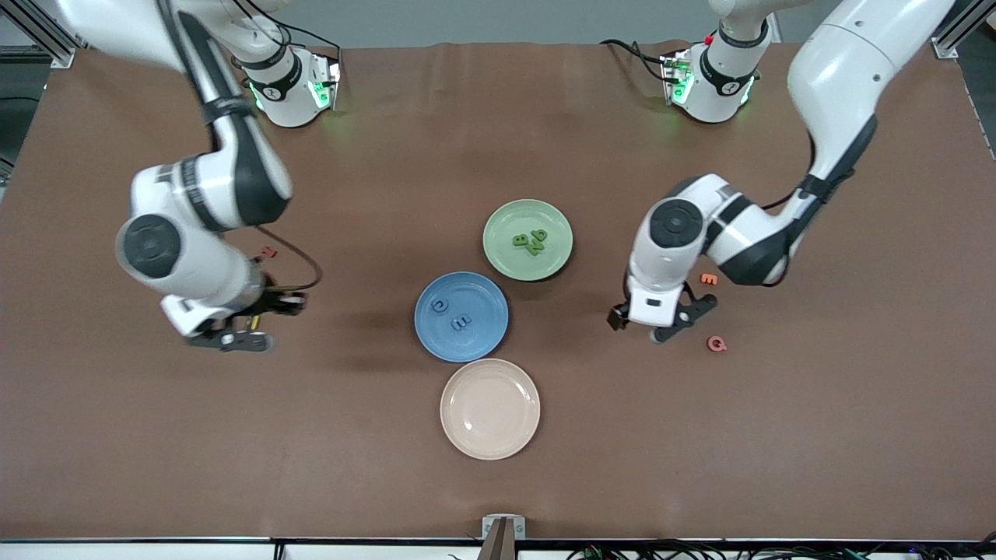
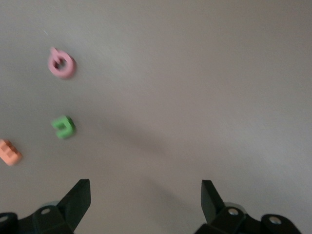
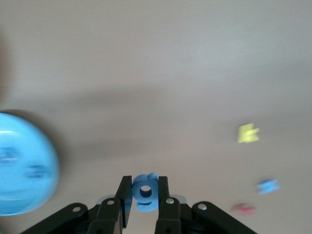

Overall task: Sort letters by color into matching plates
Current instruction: 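Place the blue g on the blue plate while the left gripper returns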

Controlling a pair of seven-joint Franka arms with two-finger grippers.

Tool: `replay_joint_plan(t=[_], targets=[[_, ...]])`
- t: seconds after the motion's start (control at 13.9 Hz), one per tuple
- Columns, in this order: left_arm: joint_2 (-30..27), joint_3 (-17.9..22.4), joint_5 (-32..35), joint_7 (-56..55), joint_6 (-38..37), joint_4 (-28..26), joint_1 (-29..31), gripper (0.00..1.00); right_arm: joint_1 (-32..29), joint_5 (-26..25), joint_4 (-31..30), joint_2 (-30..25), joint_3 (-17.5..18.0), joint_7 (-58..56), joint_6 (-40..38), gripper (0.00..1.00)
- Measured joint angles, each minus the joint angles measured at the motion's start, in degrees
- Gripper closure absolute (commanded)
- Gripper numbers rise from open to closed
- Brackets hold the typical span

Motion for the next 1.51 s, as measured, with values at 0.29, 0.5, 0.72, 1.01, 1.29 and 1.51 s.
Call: replay_joint_plan(t=[0.29, 0.5, 0.72, 1.01, 1.29, 1.51], targets=[[0.0, 0.0, 0.0, 3.8, -0.1, -0.1, 4.8, 0.0, 7.1, 5.7, 4.0, 4.2, -0.2, 6.0, 3.5, 0.89], [0.1, 0.1, 0.0, 10.2, -0.2, -0.6, 8.6, 0.0, 10.6, 6.3, 4.6, 8.3, -0.2, 9.7, 8.0, 0.89], [0.2, 0.1, 0.0, 14.3, -0.2, -1.1, 10.9, 0.01, 14.5, 6.3, 6.9, 13.0, -0.3, 13.6, 10.7, 0.89], [0.8, 0.1, 0.0, 16.0, 0.4, -2.9, 12.6, 0.03, 17.9, 6.2, 9.1, 18.3, -0.4, 15.2, 12.1, 0.89], [1.4, 0.1, 0.0, 16.1, 3.5, -5.4, 12.6, 0.07, 19.4, 6.2, 9.1, 20.2, -0.5, 18.2, 12.1, 0.88], [1.9, 0.1, 0.0, 16.1, 7.1, -8.5, 12.6, 0.17, 20.3, 6.2, 9.0, 20.4, -0.6, 20.0, 12.2, 0.84]])
